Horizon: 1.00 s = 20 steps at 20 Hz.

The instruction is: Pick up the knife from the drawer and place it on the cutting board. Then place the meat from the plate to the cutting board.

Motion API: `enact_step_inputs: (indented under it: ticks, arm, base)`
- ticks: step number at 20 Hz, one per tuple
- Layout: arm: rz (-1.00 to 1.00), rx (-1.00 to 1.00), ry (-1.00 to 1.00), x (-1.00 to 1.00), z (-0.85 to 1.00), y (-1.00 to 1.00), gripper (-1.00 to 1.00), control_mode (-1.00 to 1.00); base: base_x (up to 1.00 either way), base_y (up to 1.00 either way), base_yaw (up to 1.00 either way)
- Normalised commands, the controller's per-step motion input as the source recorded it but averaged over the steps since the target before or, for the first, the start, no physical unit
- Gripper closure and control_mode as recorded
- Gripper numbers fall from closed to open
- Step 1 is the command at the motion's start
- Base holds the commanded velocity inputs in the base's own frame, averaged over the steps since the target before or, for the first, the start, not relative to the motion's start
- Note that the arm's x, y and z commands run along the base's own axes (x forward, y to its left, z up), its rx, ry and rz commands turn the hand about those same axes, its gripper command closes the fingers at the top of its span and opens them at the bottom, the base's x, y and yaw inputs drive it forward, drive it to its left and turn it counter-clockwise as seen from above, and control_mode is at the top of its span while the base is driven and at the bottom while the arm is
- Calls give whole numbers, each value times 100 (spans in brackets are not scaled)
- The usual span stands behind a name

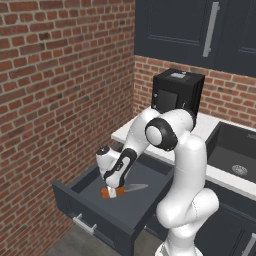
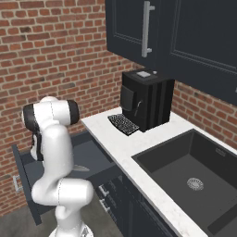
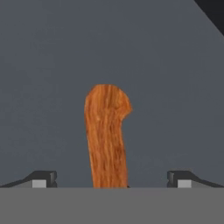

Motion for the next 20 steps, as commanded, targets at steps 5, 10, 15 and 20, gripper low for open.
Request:
enact_step_inputs:
  ticks: [5,10,15,20]
  arm:
    - [5,1,0,24,-12,0,-100,-100]
    - [5,0,0,8,-21,0,-100,-100]
    - [4,0,0,-4,-22,0,-100,-100]
    - [1,0,0,-2,-17,0,-100,-100]
  base:
    - [0,0,0]
    - [0,0,0]
    - [0,0,0]
    - [0,0,0]
